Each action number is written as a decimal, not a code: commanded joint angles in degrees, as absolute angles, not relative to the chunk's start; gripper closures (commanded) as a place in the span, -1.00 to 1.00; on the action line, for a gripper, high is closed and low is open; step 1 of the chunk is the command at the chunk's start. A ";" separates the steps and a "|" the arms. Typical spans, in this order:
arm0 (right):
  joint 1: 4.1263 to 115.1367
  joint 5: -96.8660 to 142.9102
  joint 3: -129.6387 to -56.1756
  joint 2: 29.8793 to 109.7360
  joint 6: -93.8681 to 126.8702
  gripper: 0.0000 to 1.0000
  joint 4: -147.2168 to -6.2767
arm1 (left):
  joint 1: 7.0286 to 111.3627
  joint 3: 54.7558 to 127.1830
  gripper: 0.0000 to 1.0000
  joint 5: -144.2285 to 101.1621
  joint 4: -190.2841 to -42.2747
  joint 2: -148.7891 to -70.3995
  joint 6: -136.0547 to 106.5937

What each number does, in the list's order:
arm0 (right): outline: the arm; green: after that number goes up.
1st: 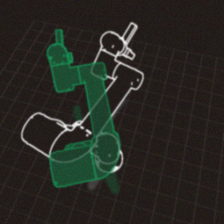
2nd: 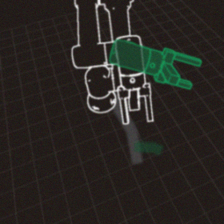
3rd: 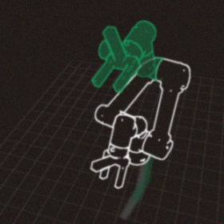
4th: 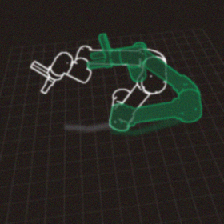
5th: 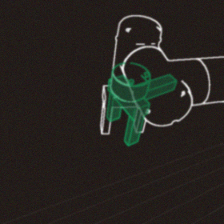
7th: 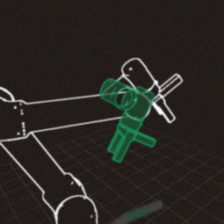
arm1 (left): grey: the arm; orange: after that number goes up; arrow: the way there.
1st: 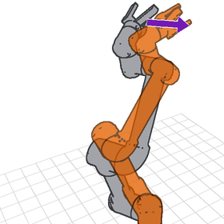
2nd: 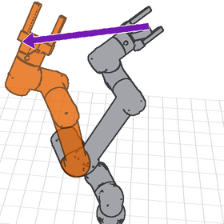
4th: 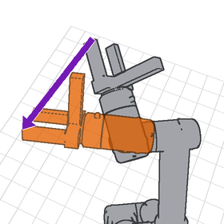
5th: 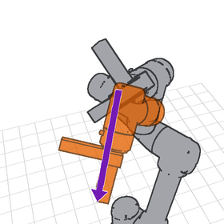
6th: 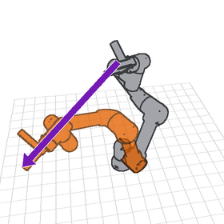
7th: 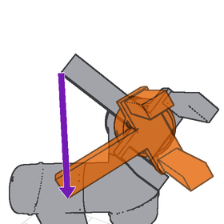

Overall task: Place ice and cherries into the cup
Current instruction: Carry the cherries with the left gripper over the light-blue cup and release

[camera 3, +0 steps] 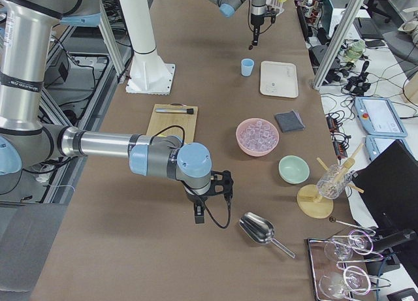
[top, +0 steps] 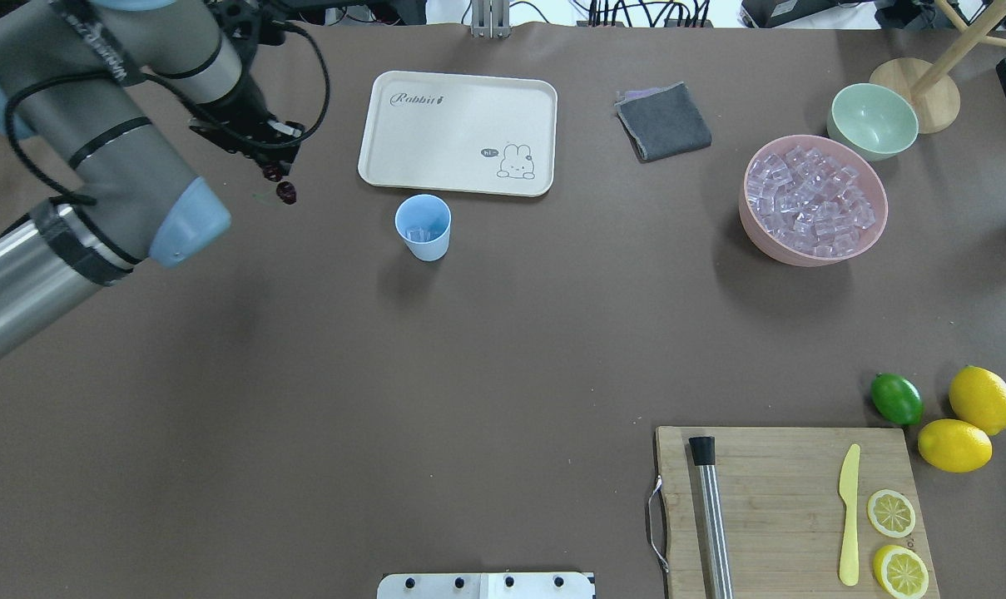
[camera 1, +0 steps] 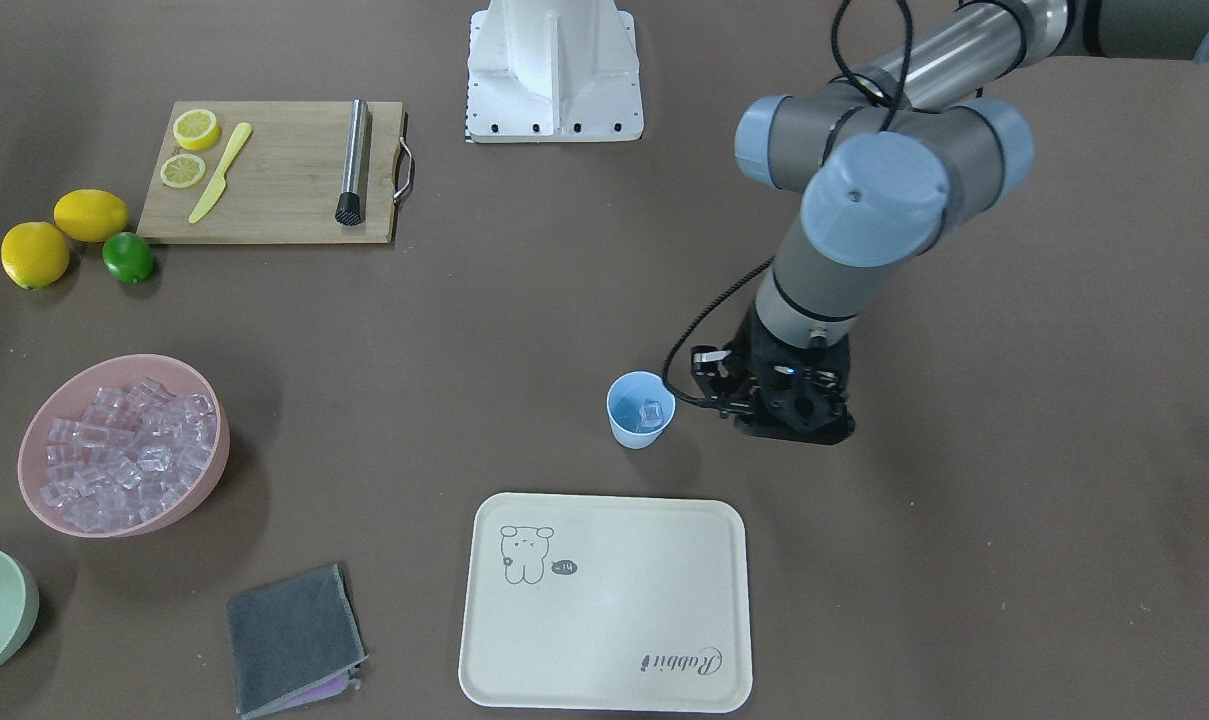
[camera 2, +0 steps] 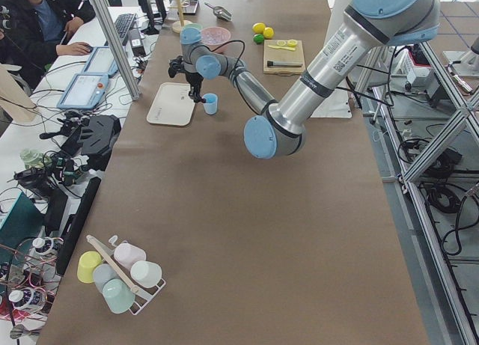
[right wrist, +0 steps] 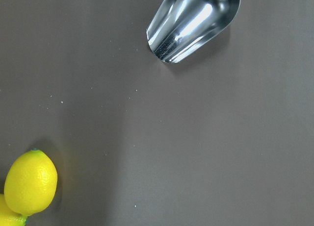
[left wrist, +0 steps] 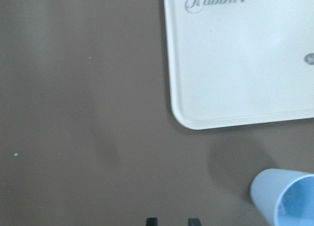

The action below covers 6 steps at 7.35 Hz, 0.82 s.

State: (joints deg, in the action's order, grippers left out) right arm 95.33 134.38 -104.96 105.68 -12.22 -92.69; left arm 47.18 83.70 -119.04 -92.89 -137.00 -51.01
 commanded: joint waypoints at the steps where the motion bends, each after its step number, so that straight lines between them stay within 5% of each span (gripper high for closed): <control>1: 95.36 134.47 -104.76 106.08 -12.22 -0.99 -92.72 | 43.16 82.79 0.37 -114.88 -94.82 -139.48 -55.54; 3: 95.45 134.47 -104.68 106.70 -12.48 -0.99 -92.72 | 41.84 82.97 0.30 -114.61 -95.71 -139.39 -56.25; 4: 95.54 134.39 -104.68 106.87 -12.74 -0.99 -92.72 | 41.75 83.06 -0.80 -114.61 -95.71 -139.22 -56.86; 6: 95.80 134.47 -104.77 107.23 -12.83 -0.99 -92.64 | 41.75 84.19 -0.96 -114.61 -95.71 -138.87 -57.66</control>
State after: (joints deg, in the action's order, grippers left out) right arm 95.70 134.45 -104.73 107.07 -12.73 -92.67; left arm 41.80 83.54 -114.62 -95.73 -139.12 -57.30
